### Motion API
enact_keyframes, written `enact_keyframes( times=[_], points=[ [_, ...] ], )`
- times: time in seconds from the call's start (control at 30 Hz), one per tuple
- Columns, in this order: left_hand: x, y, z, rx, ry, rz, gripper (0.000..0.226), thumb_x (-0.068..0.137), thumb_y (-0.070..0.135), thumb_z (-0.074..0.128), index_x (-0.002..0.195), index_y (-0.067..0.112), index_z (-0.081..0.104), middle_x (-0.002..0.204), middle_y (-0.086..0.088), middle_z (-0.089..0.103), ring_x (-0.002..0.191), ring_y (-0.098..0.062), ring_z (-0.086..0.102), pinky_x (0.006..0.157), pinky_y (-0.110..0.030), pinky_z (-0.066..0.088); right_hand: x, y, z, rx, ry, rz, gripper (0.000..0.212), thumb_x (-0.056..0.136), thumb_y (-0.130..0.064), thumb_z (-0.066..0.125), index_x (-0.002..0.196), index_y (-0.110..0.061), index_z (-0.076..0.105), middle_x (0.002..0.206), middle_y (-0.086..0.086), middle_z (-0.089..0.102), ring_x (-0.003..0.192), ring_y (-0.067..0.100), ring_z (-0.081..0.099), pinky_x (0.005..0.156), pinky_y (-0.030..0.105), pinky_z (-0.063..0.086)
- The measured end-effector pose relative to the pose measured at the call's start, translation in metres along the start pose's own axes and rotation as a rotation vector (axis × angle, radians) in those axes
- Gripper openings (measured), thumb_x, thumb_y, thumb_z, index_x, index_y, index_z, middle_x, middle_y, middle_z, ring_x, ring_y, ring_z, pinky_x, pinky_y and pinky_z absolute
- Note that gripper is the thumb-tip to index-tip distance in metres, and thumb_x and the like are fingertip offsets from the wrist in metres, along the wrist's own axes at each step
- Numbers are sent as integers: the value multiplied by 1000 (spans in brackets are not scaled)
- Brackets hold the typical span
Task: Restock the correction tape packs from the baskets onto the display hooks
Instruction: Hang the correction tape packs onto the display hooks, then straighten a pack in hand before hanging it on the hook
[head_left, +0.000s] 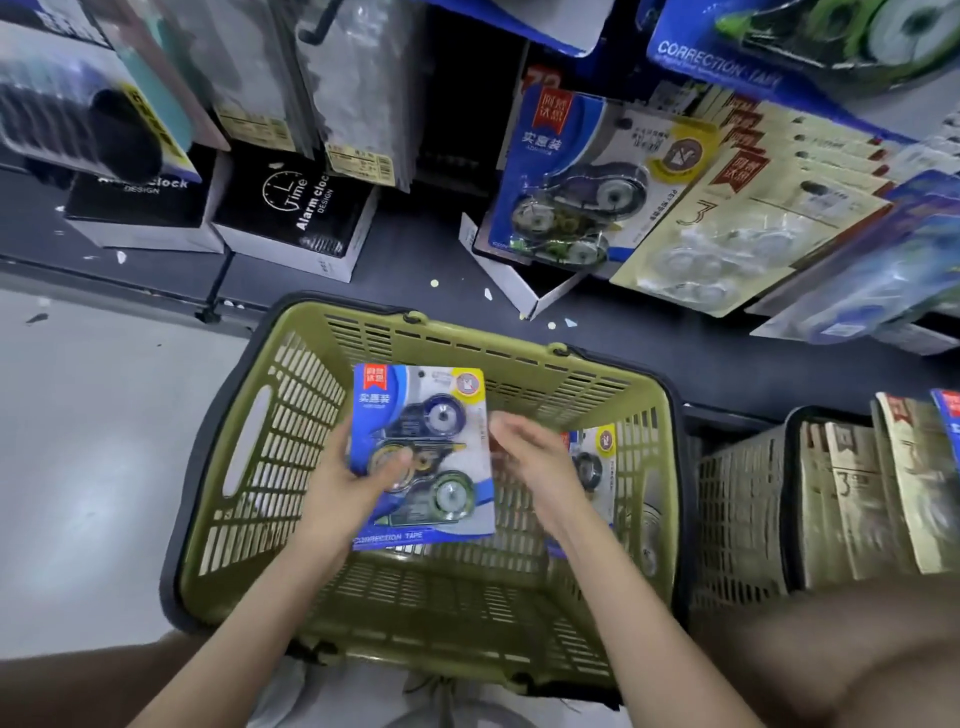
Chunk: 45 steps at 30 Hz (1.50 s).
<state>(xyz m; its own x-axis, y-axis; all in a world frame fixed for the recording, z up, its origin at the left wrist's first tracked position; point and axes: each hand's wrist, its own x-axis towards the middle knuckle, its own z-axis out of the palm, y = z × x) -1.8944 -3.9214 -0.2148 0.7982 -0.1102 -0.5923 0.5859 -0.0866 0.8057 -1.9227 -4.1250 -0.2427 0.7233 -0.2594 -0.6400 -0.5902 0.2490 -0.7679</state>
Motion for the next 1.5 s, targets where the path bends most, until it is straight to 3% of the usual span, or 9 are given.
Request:
enact_keyframes(
  times=[0.1,0.23,0.43,0.67,0.87,1.03,1.17,1.3,1.5],
  points=[
    [3,-9,-10,-19,70,-2,42,79,12,80,110,27,56,108,-9,72,100,-31,70,87,-55,56,17,10,-39,-688,222,-128,50,86,-40,71,128,-14,63,121,5,69,116,22,62,101,36,48],
    [6,-13,-19,-38,86,-20,45,83,9,74,120,22,52,110,-8,71,99,-29,70,88,-55,56,25,19,-78,-1802,-23,-55,66,94,-50,56,144,-10,44,157,13,33,148,25,25,117,36,27],
    [5,-16,-19,56,66,27,44,83,12,75,117,27,52,113,-5,70,102,-25,69,92,-53,54,42,11,-84,-2373,-155,-41,92,89,-71,44,154,-9,24,163,17,14,152,32,6,118,55,-11],
    [6,-18,-17,88,84,32,48,84,15,76,123,23,50,111,-3,70,100,-22,69,92,-53,54,33,10,-105,-2386,-273,52,86,84,-74,49,147,-16,42,157,13,31,149,32,16,121,54,-7],
    [1,-17,-16,107,56,66,45,85,15,75,116,31,46,111,1,69,100,-17,69,92,-46,55,26,21,-114,-2254,-380,-47,79,82,-66,60,135,-8,52,146,13,43,138,31,33,123,45,7],
    [0,-15,-14,119,66,70,45,85,16,75,113,34,45,109,4,68,101,-17,68,92,-48,54,18,6,-108,-2014,-393,-228,77,79,-61,67,132,-8,50,152,11,37,138,27,31,108,34,37],
    [1,-11,-21,248,147,138,49,85,20,76,124,24,46,114,1,67,103,-19,66,93,-51,53,7,-19,-94,-1894,-429,-364,84,79,-67,64,135,-5,49,159,11,29,145,23,22,114,30,29],
    [1,0,-28,458,142,200,53,85,24,75,129,18,45,112,2,66,103,-24,64,89,-44,52,-12,-42,-74,-1721,-421,-701,83,73,-72,61,120,-4,61,149,15,45,140,29,37,114,33,34],
    [-13,7,-21,82,-127,87,37,85,45,73,115,31,57,111,2,72,103,-21,69,90,-43,55,-31,-66,-34,-1532,-396,-873,83,73,-71,58,125,-7,58,156,10,36,146,24,28,119,34,27]
  ],
)
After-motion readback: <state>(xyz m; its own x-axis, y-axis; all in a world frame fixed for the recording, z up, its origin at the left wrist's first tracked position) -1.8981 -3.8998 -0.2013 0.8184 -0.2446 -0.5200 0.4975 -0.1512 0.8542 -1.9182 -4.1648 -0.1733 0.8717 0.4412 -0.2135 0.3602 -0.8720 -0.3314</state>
